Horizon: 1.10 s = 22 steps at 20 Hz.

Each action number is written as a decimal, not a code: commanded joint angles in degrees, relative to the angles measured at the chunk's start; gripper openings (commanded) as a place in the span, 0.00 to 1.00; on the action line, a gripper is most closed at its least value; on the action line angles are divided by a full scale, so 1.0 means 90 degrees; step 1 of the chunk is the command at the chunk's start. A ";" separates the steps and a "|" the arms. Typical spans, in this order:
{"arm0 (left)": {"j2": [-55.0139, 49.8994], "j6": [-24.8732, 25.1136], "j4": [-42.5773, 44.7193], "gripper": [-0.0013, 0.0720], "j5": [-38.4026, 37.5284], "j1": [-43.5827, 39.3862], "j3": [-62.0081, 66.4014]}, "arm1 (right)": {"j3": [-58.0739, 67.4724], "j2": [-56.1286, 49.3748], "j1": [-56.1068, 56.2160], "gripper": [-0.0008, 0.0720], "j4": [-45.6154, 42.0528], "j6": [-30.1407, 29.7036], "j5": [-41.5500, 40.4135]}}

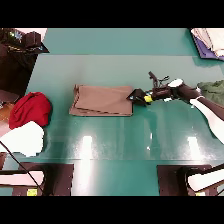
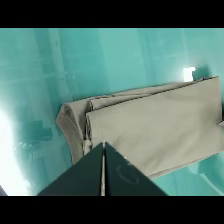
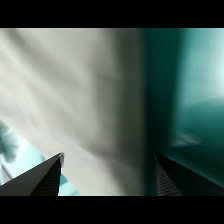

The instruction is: Fold the shirts.

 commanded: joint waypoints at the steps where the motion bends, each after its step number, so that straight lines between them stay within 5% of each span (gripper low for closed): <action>1: 0.0005 0.0002 -0.0012 0.06 0.0007 0.0000 -0.0005 | 0.0559 -0.0515 0.0505 0.78 0.0401 -0.0219 -0.0083; 3: 0.0005 0.0002 -0.0022 0.06 0.0002 0.0000 -0.0005 | 0.1030 -0.0697 0.0760 0.73 0.0396 -0.0221 -0.0287; 6: 0.0005 0.0000 -0.0036 0.06 0.0005 0.0000 -0.0005 | 0.1404 -0.0680 0.0954 0.09 0.0379 -0.0396 -0.0804; 7: 0.0005 0.0000 -0.0085 0.06 0.0000 0.0000 -0.0005 | 0.1411 -0.0585 0.0942 0.04 0.0376 -0.0423 -0.0918; 12: 0.0005 0.0000 -0.0386 0.06 -0.0036 -0.0112 -0.0005 | 0.0442 0.0840 -0.0092 0.04 -0.0163 0.0010 -0.2266; 17: 0.0005 0.0000 -0.0384 0.06 0.0384 -0.0879 -0.0005 | -0.0673 0.2562 -0.2895 0.04 -0.0459 0.0046 -0.2091; 22: 0.0005 -0.0002 -0.0384 0.06 0.1209 -0.1656 -0.0005 | -0.0750 0.3099 -0.5455 0.04 -0.0444 0.0041 -0.1824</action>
